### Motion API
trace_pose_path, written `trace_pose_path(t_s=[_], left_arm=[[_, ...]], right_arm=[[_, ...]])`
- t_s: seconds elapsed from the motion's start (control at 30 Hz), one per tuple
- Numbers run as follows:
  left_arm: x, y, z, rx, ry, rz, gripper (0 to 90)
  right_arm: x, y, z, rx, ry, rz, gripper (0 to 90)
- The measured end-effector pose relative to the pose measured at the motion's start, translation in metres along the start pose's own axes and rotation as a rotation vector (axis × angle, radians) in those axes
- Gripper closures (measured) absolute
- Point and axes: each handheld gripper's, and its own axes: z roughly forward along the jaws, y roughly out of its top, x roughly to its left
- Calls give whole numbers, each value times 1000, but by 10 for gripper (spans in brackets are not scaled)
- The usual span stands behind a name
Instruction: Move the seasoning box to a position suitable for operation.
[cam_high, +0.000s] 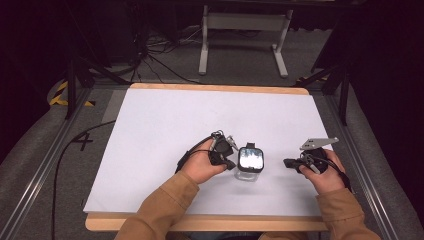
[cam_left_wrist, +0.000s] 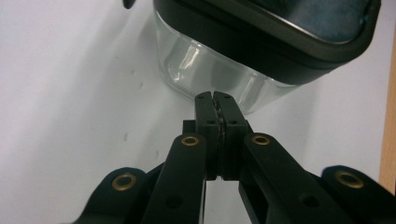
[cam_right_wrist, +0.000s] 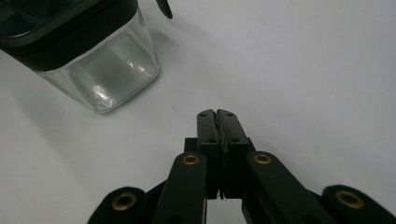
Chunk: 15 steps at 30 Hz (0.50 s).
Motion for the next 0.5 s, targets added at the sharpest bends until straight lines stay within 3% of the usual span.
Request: trace_pose_path(t_s=[0.4, 0.5], left_arm=[[-5, 4, 5, 28, -33, 19, 886], [-2, 3, 3, 24, -64, 12, 877]], right_arm=[[-1, -2, -2, -2, -6, 3, 895], [-1, -2, -2, -1, -7, 5, 894]])
